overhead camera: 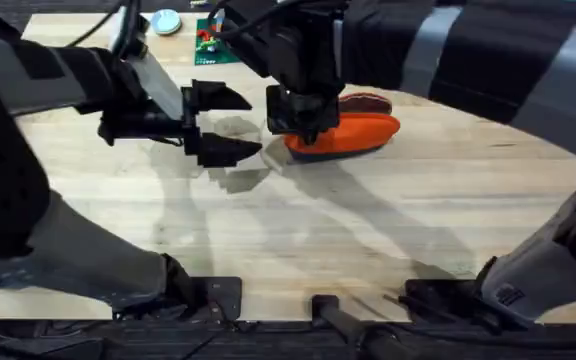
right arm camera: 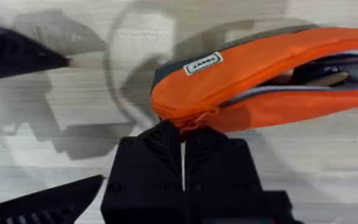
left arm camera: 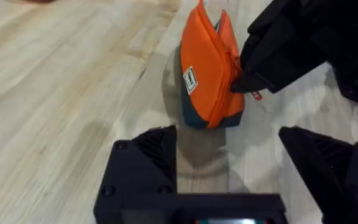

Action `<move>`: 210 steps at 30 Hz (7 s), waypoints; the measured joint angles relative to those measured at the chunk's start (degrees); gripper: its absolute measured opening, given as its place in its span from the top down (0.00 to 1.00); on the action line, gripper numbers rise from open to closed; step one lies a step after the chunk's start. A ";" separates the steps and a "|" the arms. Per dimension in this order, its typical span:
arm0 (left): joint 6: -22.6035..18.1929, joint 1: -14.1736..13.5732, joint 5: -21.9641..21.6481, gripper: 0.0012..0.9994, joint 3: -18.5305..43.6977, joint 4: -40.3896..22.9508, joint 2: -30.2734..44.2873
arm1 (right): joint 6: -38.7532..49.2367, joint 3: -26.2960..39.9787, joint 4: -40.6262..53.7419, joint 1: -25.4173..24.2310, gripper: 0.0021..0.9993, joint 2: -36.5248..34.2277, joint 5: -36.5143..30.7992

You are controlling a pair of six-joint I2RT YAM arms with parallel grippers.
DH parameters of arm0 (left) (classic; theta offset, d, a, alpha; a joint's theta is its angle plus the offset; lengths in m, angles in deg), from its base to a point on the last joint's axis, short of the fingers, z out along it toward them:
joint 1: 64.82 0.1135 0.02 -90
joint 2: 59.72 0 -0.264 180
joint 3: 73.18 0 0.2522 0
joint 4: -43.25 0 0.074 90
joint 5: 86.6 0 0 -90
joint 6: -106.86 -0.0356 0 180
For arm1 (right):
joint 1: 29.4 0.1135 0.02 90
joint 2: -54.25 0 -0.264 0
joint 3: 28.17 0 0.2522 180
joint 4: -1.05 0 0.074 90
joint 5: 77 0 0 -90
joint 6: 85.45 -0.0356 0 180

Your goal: Unzip the bag, pick up the pens from the table one at a time and place them inside, then zip the bag closed.

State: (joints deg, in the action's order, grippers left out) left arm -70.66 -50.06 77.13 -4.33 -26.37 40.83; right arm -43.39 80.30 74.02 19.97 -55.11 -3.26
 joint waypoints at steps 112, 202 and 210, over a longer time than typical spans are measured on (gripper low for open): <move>14.51 -15.65 3.37 0.96 -0.24 26.34 9.16 | 5.73 0.81 0.79 0.11 0.97 -0.02 -0.43; 18.60 -15.86 2.95 0.96 -0.31 26.54 9.16 | 12.83 -22.55 -6.96 -21.80 0.97 18.24 14.79; 19.05 -16.02 2.95 0.96 -0.31 26.97 9.16 | 14.98 -29.08 -8.20 -27.21 0.97 24.24 17.64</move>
State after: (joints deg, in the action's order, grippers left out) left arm -51.62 -66.08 80.08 -4.64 0.61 49.99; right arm -28.41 51.22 65.82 -7.25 -30.86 14.38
